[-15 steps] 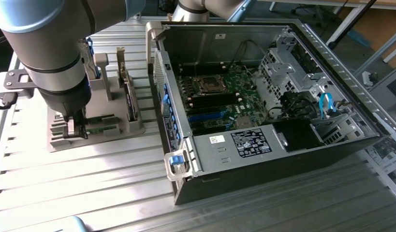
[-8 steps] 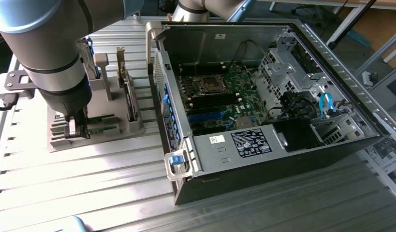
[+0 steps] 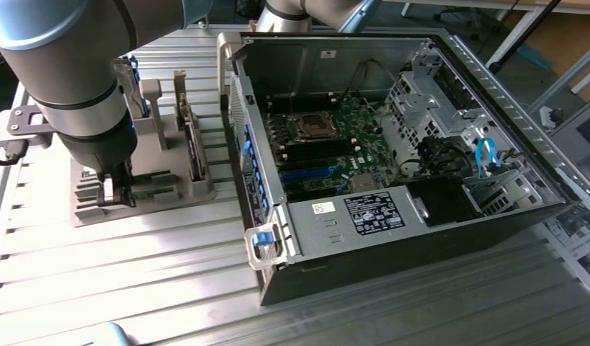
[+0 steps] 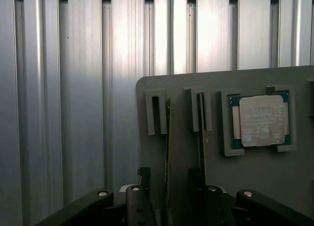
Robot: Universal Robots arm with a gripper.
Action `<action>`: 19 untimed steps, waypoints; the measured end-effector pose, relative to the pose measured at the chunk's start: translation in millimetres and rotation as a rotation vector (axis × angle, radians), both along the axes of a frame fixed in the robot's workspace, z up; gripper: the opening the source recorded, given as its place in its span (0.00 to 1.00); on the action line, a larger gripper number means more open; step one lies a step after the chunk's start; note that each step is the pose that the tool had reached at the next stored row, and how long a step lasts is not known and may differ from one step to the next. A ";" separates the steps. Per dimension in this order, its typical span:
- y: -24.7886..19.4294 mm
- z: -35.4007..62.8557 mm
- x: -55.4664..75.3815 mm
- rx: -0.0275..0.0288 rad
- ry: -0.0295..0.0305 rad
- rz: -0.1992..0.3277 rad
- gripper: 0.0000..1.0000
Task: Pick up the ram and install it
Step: 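Pick up the ram and move it above insertion slot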
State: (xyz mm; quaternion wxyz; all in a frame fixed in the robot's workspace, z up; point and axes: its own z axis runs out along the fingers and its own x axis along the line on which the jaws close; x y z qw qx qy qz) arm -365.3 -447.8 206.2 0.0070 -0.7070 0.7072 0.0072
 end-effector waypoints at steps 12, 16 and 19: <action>0.0 0.0 0.0 -0.0002 0.0001 0.000 0.17; 0.0 0.0 0.0 0.0000 0.0000 0.000 0.14; 0.0 0.0 0.0 0.0000 0.0000 0.000 0.14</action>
